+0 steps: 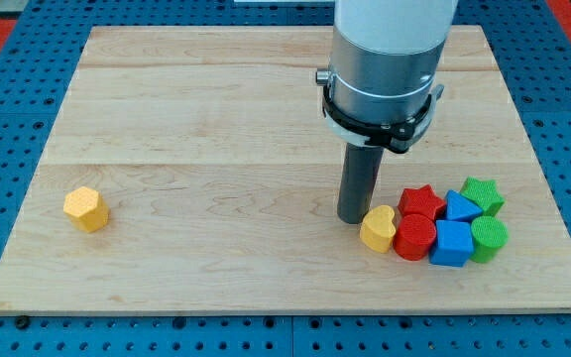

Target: Move the yellow hexagon towards the center

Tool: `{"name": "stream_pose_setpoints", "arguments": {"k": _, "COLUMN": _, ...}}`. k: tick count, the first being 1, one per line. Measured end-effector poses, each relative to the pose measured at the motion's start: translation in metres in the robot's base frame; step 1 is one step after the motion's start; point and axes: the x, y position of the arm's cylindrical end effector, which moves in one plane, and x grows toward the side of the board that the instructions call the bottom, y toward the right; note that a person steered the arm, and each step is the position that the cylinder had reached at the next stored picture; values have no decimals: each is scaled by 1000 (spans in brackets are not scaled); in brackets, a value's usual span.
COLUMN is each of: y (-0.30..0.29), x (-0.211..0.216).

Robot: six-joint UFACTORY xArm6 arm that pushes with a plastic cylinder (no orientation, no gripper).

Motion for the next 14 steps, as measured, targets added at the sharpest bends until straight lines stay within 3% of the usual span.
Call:
{"name": "stream_pose_setpoints", "arguments": {"k": 3, "y": 17, "x": 10}}
{"name": "stream_pose_setpoints", "arguments": {"k": 4, "y": -13, "x": 15}}
{"name": "stream_pose_setpoints", "arguments": {"k": 5, "y": -47, "x": 60}}
{"name": "stream_pose_setpoints", "arguments": {"k": 6, "y": -111, "x": 92}}
{"name": "stream_pose_setpoints", "arguments": {"k": 7, "y": -210, "x": 94}}
{"name": "stream_pose_setpoints", "arguments": {"k": 8, "y": -293, "x": 73}}
{"name": "stream_pose_setpoints", "arguments": {"k": 9, "y": -326, "x": 32}}
{"name": "stream_pose_setpoints", "arguments": {"k": 11, "y": -312, "x": 6}}
{"name": "stream_pose_setpoints", "arguments": {"k": 14, "y": -209, "x": -37}}
